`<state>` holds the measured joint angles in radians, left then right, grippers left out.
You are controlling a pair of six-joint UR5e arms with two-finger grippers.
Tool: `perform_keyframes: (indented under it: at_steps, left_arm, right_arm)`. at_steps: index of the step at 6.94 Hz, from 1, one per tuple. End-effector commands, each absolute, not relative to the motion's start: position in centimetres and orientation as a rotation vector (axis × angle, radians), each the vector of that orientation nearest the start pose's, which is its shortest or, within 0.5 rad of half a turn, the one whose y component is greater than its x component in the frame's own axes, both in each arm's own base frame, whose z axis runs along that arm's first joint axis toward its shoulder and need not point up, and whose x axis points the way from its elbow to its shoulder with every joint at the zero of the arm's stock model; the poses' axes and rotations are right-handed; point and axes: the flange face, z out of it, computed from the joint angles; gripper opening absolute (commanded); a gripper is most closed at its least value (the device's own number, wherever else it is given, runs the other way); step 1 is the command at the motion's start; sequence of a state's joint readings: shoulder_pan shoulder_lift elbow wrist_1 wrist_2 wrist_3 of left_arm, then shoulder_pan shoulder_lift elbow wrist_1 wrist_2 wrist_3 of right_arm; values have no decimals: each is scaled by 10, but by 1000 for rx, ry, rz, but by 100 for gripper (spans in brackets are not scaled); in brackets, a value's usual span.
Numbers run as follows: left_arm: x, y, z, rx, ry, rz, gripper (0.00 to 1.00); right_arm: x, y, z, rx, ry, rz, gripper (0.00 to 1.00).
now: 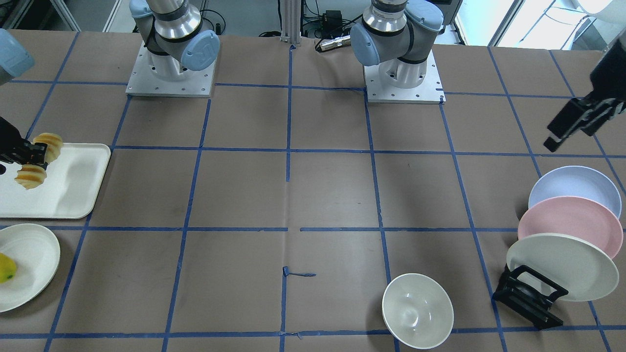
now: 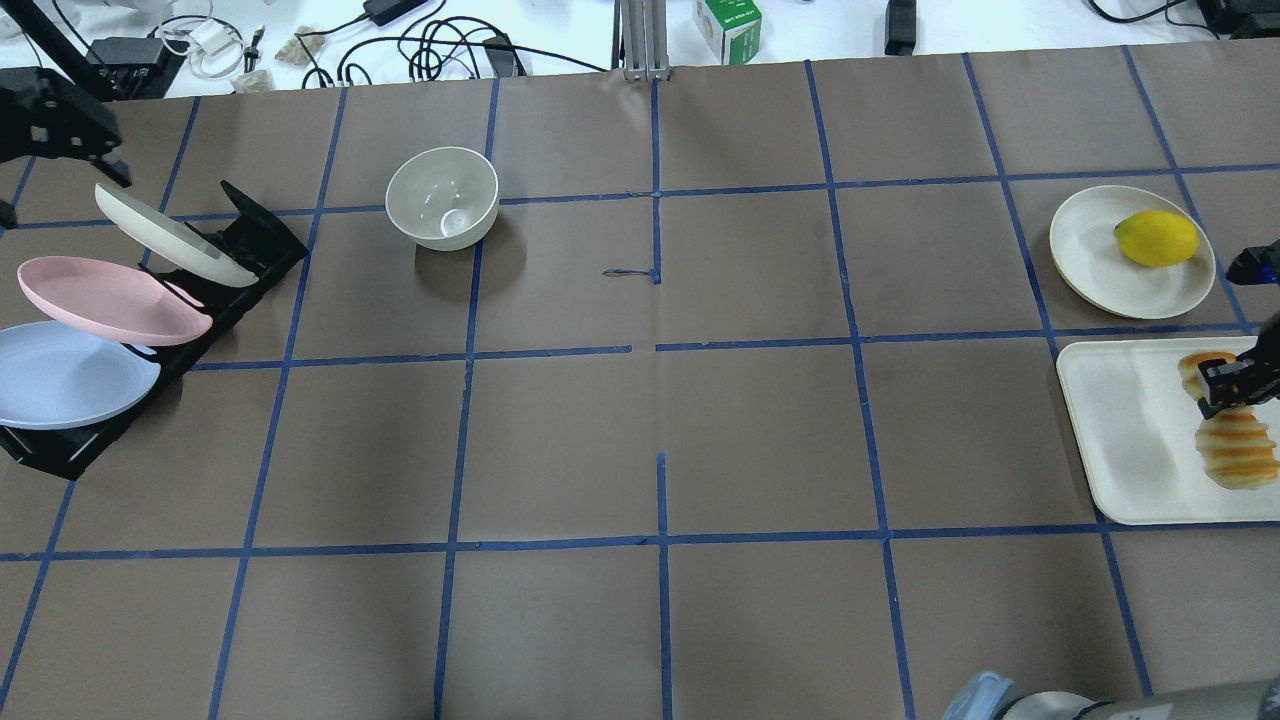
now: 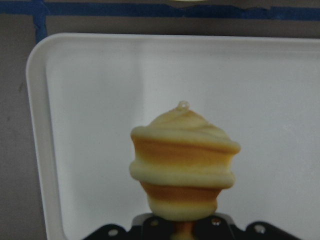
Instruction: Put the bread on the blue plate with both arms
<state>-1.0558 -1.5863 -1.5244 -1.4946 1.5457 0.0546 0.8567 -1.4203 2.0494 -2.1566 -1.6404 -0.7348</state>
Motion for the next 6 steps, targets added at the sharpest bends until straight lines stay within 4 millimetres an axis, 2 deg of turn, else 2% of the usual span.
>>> perform_keyframes:
  at_steps: [1, 2, 3, 4, 5, 6]
  left_arm:
    - [231, -489, 464, -729, 3057, -85, 100]
    - [278, -488, 437, -756, 3026, -116, 100]
    - [312, -484, 409, -801, 3034, -63, 100]
    - [346, -482, 388, -834, 3033, -39, 100]
    - [368, -491, 352, -842, 2989, -20, 100]
    - [383, -492, 324, -832, 2913, 76, 100]
  right_arm:
    - [-191, -446, 278, -80, 3197, 63, 0]
    - [-175, -445, 292, -54, 3203, 49, 0]
    - [-148, -446, 306, -20, 3199, 51, 0]
    - [-124, -444, 325, -10, 3196, 57, 0]
    - [-108, -445, 352, 34, 3179, 95, 0]
    - [-91, -451, 381, 74, 3145, 140, 0]
